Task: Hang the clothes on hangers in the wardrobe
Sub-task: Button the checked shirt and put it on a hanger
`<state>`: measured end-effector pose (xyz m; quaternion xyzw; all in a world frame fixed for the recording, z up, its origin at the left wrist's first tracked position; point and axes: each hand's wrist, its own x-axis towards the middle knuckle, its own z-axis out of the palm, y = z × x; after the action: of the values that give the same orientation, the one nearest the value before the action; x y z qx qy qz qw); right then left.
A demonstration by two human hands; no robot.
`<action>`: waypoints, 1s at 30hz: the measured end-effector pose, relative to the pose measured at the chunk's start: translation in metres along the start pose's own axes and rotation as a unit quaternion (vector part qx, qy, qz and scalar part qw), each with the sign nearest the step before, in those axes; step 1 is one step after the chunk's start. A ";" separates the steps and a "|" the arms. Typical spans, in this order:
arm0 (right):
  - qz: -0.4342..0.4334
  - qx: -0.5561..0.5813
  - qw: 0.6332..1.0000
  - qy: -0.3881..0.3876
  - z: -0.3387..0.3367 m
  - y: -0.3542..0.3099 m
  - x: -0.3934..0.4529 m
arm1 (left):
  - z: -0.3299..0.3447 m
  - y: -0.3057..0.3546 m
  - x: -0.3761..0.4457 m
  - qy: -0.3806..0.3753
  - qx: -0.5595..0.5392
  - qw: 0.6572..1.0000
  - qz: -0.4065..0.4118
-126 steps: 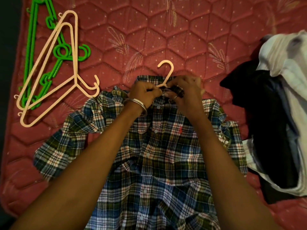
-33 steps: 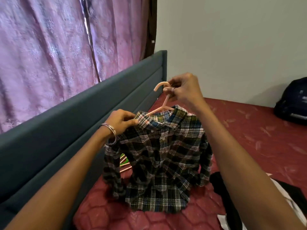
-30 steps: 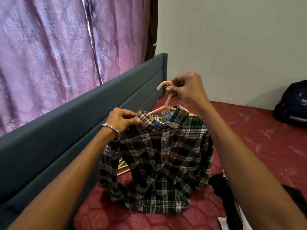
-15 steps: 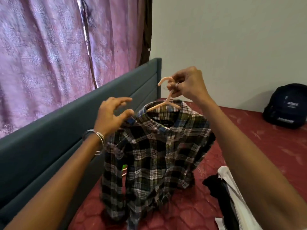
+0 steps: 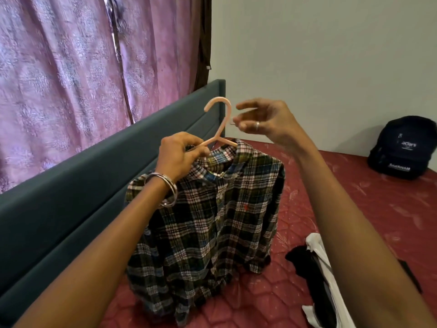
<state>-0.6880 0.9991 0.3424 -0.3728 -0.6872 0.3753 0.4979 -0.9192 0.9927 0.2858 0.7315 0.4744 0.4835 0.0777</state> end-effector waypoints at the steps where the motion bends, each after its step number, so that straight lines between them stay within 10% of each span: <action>1: 0.035 -0.078 0.996 -0.006 -0.014 0.014 -0.005 | -0.005 -0.001 0.001 0.004 -0.007 1.000 -0.002; 6: 0.106 -0.484 0.868 -0.034 -0.039 0.079 -0.029 | -0.025 -0.012 0.020 0.053 0.041 0.998 0.005; 11: 0.049 -0.331 0.937 -0.099 -0.055 0.060 -0.033 | -0.045 -0.021 0.031 0.097 0.192 0.974 0.067; 14: 0.002 -0.139 0.989 0.046 -0.069 0.052 -0.036 | -0.064 -0.021 0.036 0.152 0.248 0.954 0.067; 23: -0.122 -0.198 0.945 0.231 0.036 0.030 -0.025 | -0.052 -0.016 0.037 0.122 0.116 0.982 0.083; 30: 0.048 -0.422 0.878 0.220 0.090 0.033 -0.002 | -0.029 -0.015 0.024 0.083 0.090 0.991 0.056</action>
<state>-0.7699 0.9991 0.2927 -0.6529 -0.6343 -0.0185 0.4135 -0.9496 1.0088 0.3073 0.7181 0.4793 0.5016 -0.0549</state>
